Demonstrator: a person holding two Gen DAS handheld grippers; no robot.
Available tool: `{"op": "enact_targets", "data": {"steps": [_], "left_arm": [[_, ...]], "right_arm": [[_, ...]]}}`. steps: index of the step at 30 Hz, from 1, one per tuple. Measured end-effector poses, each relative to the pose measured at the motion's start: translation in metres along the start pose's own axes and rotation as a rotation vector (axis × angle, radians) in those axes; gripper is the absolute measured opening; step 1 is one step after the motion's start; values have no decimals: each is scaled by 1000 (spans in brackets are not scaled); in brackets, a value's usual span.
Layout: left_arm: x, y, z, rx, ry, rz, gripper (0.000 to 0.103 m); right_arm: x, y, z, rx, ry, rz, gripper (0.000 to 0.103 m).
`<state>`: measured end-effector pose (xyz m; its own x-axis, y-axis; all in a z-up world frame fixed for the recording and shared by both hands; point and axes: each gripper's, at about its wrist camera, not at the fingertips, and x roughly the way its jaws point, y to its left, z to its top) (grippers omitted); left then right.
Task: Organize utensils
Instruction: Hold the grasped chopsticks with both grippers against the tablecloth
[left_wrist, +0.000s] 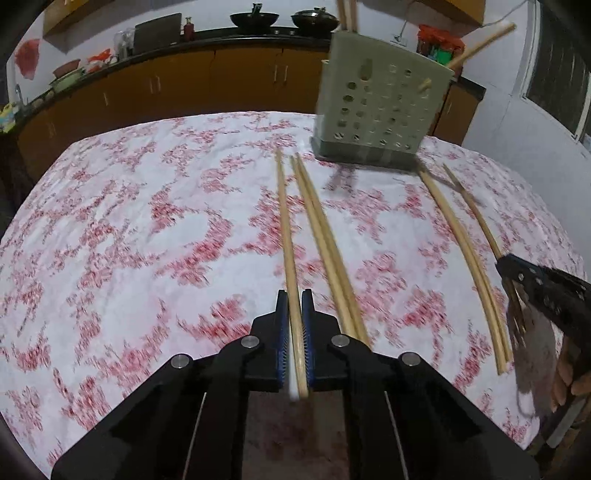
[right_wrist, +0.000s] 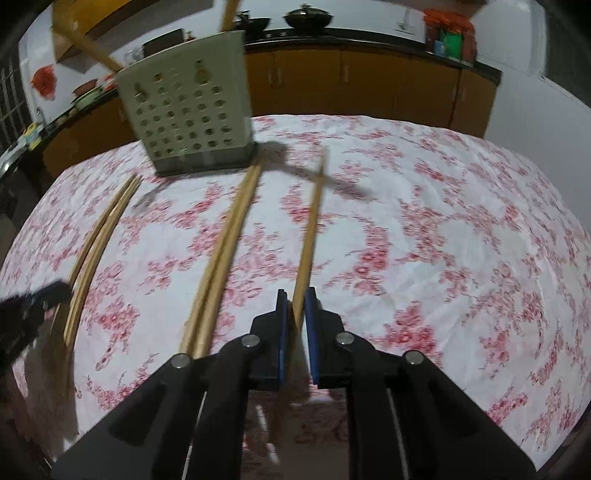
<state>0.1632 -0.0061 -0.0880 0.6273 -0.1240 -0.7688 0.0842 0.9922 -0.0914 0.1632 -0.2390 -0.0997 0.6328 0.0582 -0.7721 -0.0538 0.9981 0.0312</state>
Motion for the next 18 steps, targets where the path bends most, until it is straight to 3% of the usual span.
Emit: {"op": "enact_targets", "data": {"steps": [9, 18], "left_arm": [[9, 31, 19, -43, -1, 43, 8], [9, 36, 19, -63, -7, 20, 8]], "right_arm": [[13, -24, 18, 66, -17, -78, 9], [15, -31, 19, 90, -16, -68, 9]]}}
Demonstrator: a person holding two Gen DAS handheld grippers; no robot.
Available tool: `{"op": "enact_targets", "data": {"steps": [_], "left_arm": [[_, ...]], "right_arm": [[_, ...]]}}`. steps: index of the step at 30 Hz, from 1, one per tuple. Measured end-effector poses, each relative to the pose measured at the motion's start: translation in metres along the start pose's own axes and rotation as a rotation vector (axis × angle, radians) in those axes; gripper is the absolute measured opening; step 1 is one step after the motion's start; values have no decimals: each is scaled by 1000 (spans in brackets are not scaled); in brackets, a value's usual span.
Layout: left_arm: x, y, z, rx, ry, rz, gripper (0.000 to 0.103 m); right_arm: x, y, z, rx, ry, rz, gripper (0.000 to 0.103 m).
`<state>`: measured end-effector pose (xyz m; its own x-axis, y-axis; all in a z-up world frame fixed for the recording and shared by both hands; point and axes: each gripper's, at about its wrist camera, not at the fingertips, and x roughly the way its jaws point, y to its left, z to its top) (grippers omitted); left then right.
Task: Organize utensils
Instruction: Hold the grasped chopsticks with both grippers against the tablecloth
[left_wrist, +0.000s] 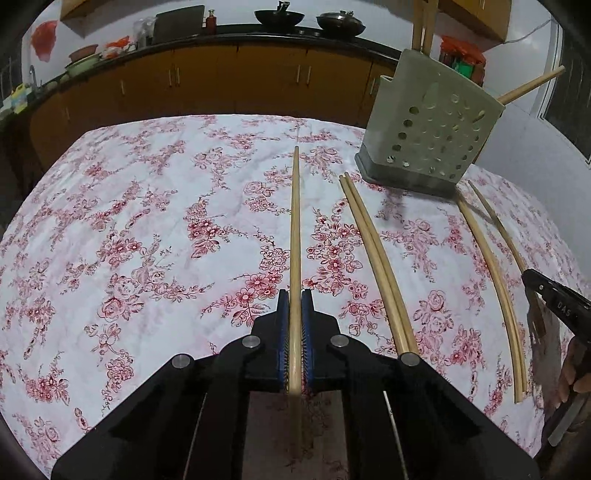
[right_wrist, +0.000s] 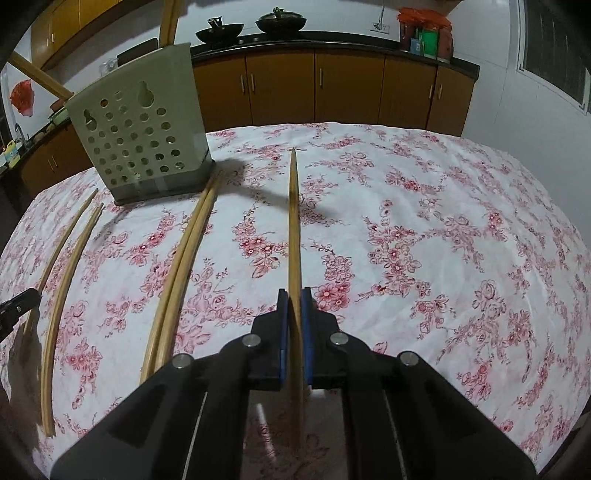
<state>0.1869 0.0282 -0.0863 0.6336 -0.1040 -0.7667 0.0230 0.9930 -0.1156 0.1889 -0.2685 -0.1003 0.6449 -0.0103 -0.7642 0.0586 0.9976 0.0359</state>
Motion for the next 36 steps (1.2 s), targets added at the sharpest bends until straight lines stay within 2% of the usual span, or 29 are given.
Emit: {"op": "enact_targets", "data": {"steps": [17, 36], "left_arm": [[-1, 0, -1, -13, -1, -7, 9], [-1, -1, -2, -14, -1, -7, 9]], "right_arm": [[1, -8, 0, 30, 1, 38, 9], [1, -8, 0, 33, 0, 44, 9]]}}
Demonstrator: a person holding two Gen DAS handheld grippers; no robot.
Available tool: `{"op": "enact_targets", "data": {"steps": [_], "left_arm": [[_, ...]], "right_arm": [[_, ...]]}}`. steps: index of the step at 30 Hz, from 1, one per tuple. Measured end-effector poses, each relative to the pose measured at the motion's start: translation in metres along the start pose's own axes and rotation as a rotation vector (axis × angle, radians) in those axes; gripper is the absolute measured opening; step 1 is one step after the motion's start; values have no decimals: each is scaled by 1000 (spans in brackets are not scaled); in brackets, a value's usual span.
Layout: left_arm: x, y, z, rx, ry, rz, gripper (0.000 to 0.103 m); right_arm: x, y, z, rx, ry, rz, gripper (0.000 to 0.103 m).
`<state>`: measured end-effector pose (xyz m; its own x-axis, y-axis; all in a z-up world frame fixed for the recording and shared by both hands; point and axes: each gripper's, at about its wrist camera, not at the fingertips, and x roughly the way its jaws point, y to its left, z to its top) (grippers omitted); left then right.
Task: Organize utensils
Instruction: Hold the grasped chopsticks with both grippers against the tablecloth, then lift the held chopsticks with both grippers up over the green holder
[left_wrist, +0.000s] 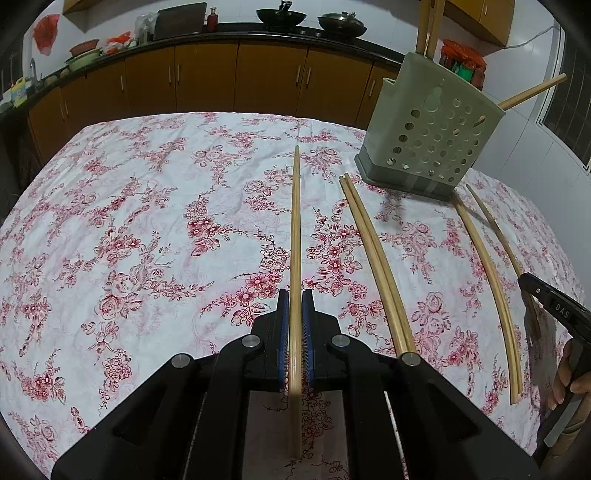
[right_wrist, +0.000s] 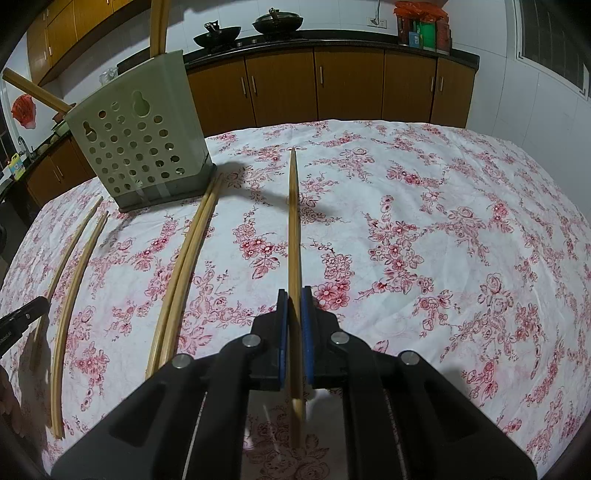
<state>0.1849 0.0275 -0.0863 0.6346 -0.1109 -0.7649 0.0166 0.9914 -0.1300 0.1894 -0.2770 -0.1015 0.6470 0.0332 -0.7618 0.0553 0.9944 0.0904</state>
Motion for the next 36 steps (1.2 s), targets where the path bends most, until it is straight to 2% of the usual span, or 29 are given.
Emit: {"op": "enact_targets", "data": {"steps": [17, 27, 31, 36], "left_arm": [[0, 2, 0, 1, -2, 0, 9], [-7, -9, -9, 66, 2, 34, 8], [-17, -9, -5, 75, -19, 27, 8], [-55, -9, 17, 45, -142, -6, 8]], "right_arm": [[0, 2, 0, 10, -2, 10, 9], [-8, -2, -7, 22, -6, 19, 8], [-28, -5, -1, 30, -67, 26, 8], [-67, -11, 20, 44, -196, 27, 8]]}}
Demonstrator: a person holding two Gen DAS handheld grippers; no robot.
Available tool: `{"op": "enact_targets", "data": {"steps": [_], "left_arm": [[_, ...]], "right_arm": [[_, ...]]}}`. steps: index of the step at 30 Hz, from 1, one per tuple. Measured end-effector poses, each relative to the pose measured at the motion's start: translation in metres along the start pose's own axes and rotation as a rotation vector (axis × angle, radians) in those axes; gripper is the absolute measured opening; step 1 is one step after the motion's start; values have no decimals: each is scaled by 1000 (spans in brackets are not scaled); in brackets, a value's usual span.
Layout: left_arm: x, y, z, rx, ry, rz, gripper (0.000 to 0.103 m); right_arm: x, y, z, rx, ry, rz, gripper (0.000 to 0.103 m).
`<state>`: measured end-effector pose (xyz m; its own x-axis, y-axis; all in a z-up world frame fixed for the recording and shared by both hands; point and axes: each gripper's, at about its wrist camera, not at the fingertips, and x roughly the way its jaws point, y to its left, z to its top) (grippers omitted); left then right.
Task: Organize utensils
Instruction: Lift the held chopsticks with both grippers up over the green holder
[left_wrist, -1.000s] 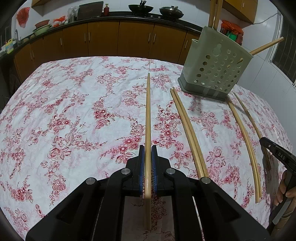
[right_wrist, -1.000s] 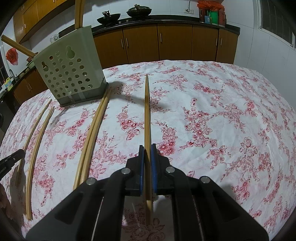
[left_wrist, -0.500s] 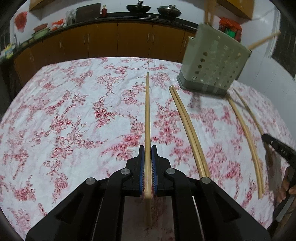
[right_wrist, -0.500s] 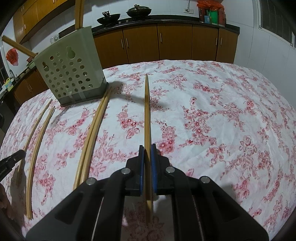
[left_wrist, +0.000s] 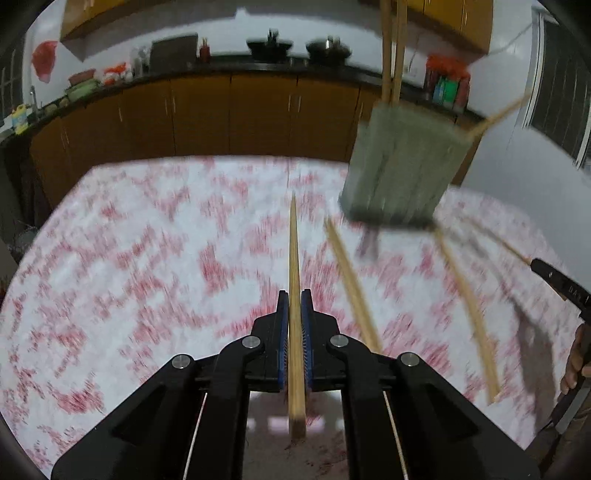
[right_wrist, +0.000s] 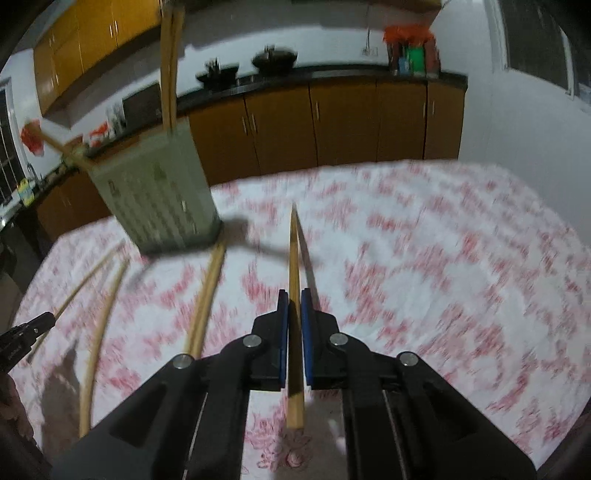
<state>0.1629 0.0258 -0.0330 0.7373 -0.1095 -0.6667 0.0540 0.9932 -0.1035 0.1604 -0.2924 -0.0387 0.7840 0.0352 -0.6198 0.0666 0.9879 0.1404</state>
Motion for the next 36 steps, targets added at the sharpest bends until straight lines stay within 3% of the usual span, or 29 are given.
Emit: {"op": "enact_targets", "data": {"steps": [5, 8, 19, 27, 36], "left_arm": [[-36, -4, 32, -18, -149, -18, 8], [-48, -7, 43, -17, -199, -20, 7], [-84, -7, 83, 3, -320, -46, 7], [-113, -30, 107, 23, -391, -148, 7], [-124, -57, 140, -11, -552, -163, 7]], "right_arm": [[-32, -3, 27, 10, -123, 7, 8], [-43, 0, 35, 6, -165, 8, 8], [-90, 20, 80, -29, -291, 93, 8], [-130, 48, 114, -32, -417, 226, 8], [-122, 72, 146, -16, -528, 241, 8]]}}
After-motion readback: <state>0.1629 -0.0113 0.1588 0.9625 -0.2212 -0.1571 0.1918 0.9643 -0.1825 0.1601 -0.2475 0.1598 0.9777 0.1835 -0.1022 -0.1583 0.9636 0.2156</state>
